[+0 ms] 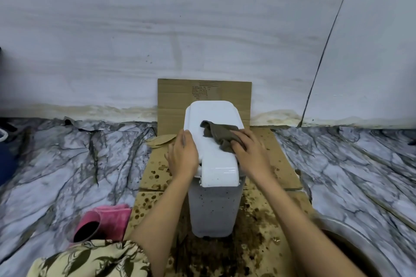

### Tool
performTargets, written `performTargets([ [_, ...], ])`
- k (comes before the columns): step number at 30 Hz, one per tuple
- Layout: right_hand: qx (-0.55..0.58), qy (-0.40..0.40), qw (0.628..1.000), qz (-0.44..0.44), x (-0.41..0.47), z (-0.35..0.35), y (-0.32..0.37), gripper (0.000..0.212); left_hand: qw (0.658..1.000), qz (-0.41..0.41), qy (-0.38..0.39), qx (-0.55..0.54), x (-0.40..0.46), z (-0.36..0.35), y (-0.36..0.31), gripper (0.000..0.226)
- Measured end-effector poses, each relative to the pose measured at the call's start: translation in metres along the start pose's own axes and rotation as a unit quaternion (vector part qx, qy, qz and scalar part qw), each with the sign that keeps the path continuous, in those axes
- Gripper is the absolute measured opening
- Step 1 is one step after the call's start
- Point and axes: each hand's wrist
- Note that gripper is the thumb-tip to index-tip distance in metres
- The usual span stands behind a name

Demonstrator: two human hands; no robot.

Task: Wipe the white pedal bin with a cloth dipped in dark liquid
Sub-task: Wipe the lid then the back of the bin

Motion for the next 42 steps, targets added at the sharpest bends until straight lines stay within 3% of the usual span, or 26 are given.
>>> performTargets([
  [4, 0.030, -0.102, 0.993, 0.046, -0.063, -0.006, 0.008, 0.031, 1.000, -0.006, -0.004, -0.011, -0.004, 0.000, -0.002, 0.045],
  [8, 0.027, -0.102, 0.992, 0.075, -0.079, -0.016, 0.028, 0.030, 1.000, -0.006, -0.011, -0.021, -0.004, 0.005, -0.001, 0.037],
  [10, 0.101, -0.078, 0.991, 0.037, -0.072, -0.008, 0.032, 0.027, 1.000, -0.007, -0.011, -0.014, -0.003, 0.007, 0.000, 0.034],
  [11, 0.189, -0.054, 0.980, 0.001, -0.065, 0.002, 0.033, 0.025, 1.000, -0.006, -0.010, -0.010, -0.002, 0.009, 0.000, 0.033],
  [13, 0.411, -0.012, 0.909, -0.072, -0.052, 0.027, 0.038, 0.021, 1.000, -0.001, -0.002, -0.001, -0.001, 0.009, 0.001, 0.036],
  [14, 0.475, -0.011, 0.875, -0.089, -0.045, 0.038, 0.038, 0.020, 1.000, 0.002, 0.000, 0.002, -0.001, 0.008, 0.001, 0.042],
  [15, 0.490, -0.019, 0.867, -0.088, -0.038, 0.048, 0.039, 0.019, 1.000, 0.006, 0.003, 0.003, -0.002, 0.005, 0.000, 0.047],
  [19, 0.258, -0.068, 0.964, 0.016, -0.010, 0.057, 0.036, 0.019, 1.000, -0.002, 0.009, 0.005, -0.003, 0.000, -0.003, 0.051],
  [21, 0.112, 0.005, 0.993, 0.035, -0.003, 0.042, 0.033, 0.031, 1.000, -0.004, 0.004, 0.001, -0.002, 0.001, -0.003, 0.051],
  [23, -0.057, 0.080, 0.995, 0.026, -0.012, 0.014, 0.026, 0.040, 1.000, -0.006, 0.001, -0.002, -0.002, 0.001, -0.003, 0.051],
  [25, -0.150, 0.058, 0.985, 0.064, -0.035, -0.010, 0.024, 0.041, 1.000, -0.015, 0.000, -0.011, -0.002, 0.003, -0.001, 0.049],
  [28, -0.119, 0.042, 0.980, 0.153, -0.064, -0.025, 0.018, 0.041, 0.998, -0.039, 0.012, -0.037, 0.001, 0.006, 0.004, 0.038],
  [30, -0.135, 0.054, 0.976, 0.163, -0.060, -0.021, 0.012, 0.045, 0.998, -0.051, 0.021, -0.044, 0.000, 0.007, 0.004, 0.031],
  [33, -0.188, 0.053, 0.977, 0.085, -0.021, -0.012, 0.013, 0.051, 0.998, -0.044, 0.019, -0.030, -0.003, 0.002, -0.001, 0.039],
  [35, -0.177, 0.070, 0.981, -0.021, 0.006, -0.006, 0.021, 0.052, 0.999, -0.028, 0.014, -0.015, -0.004, 0.000, -0.003, 0.046],
  [37, -0.163, 0.083, 0.981, -0.056, 0.015, -0.007, 0.023, 0.048, 1.000, -0.022, 0.013, -0.011, -0.002, 0.002, -0.002, 0.048],
  [42, -0.099, -0.020, 0.990, 0.095, -0.057, -0.025, 0.006, 0.033, 0.999, -0.035, 0.030, -0.015, 0.001, 0.003, -0.001, 0.047],
])
Point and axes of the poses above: each hand's wrist, its own x-axis towards the middle knuckle, its own z-axis out of the back of the hand, y = z × x, and after that the axes turned 4 degrees about y, right-handed
